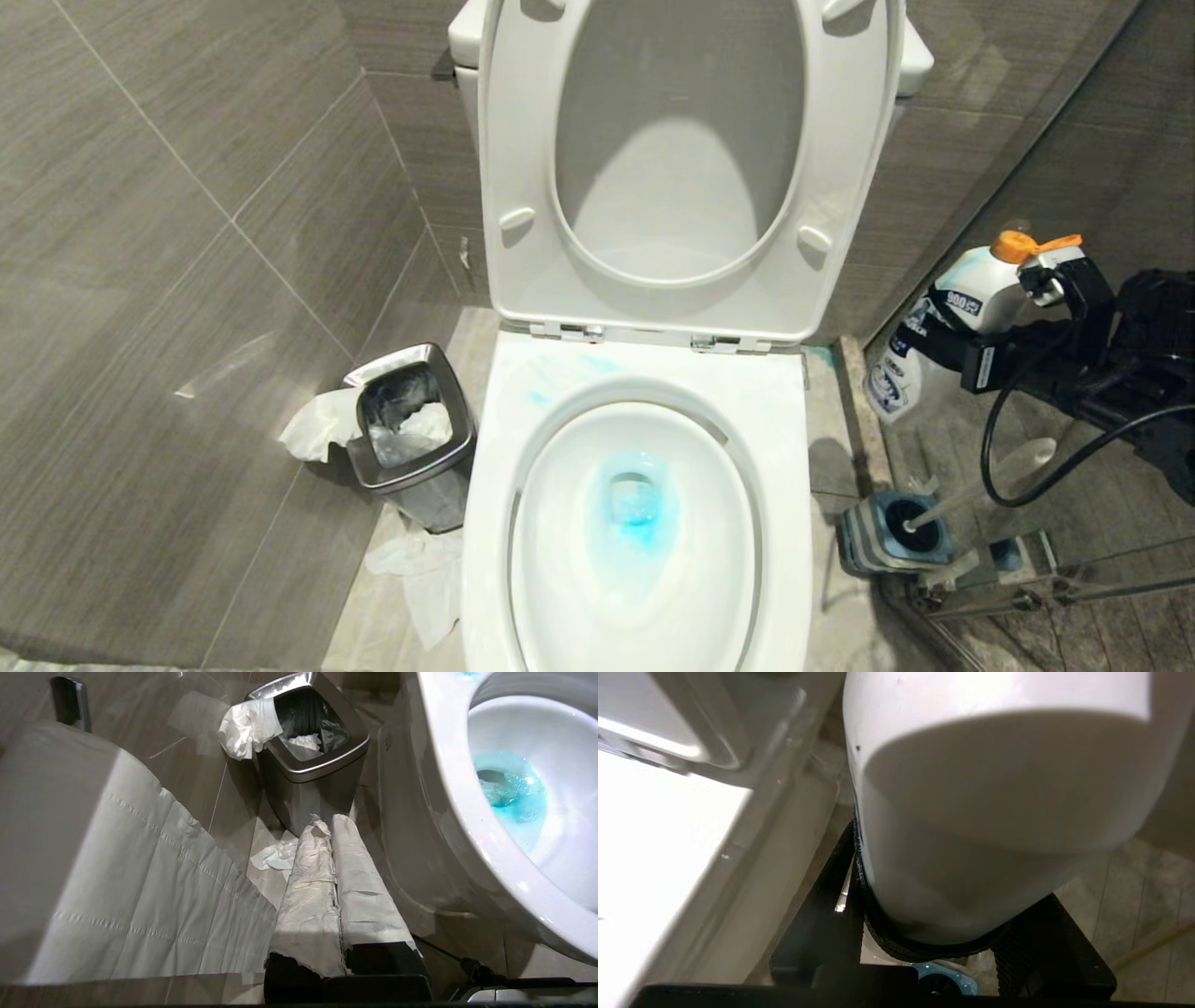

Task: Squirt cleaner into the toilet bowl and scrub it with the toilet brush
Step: Place the cleaning agent on the floor

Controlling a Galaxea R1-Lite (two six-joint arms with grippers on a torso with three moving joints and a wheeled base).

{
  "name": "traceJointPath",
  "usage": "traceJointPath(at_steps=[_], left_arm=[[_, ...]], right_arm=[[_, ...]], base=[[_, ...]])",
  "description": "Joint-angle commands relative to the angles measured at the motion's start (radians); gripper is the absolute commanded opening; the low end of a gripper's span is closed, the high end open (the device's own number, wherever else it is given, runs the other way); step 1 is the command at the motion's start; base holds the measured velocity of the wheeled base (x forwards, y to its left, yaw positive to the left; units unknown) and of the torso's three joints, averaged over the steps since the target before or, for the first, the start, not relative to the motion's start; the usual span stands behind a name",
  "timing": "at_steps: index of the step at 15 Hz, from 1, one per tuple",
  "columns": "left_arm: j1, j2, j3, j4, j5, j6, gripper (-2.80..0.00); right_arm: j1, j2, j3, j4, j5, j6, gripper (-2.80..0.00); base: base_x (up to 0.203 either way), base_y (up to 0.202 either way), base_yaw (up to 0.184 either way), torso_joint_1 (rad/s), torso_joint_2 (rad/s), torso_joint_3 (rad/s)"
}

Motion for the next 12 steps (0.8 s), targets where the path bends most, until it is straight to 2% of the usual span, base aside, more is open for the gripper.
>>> traceJointPath(at_steps=[1, 4, 12], left_arm=[[0.000, 0.002, 0.002, 0.000, 0.000, -0.001, -2.80], [0.000, 0.002, 0.002, 0.000, 0.000, 0.001, -2.80], [0.000, 0.002, 0.002, 0.000, 0.000, 0.001, -2.80]], right_arm=[[0.000, 0.043, -0.010, -0.035, 0.003, -0.002, -2.80], [0.000, 0.083, -0.024, -0.110, 0.018, -0.005, -2.80], [0.002, 0.127, -0.088, -0.113, 0.042, -0.005, -2.80]], base=[[0.000, 0.000, 0.000, 0.007, 0.00, -0.198], [0.000, 0.000, 0.000, -0.001, 0.00, -0.198], [0.000, 0.000, 0.000, 0.002, 0.00, -0.200]])
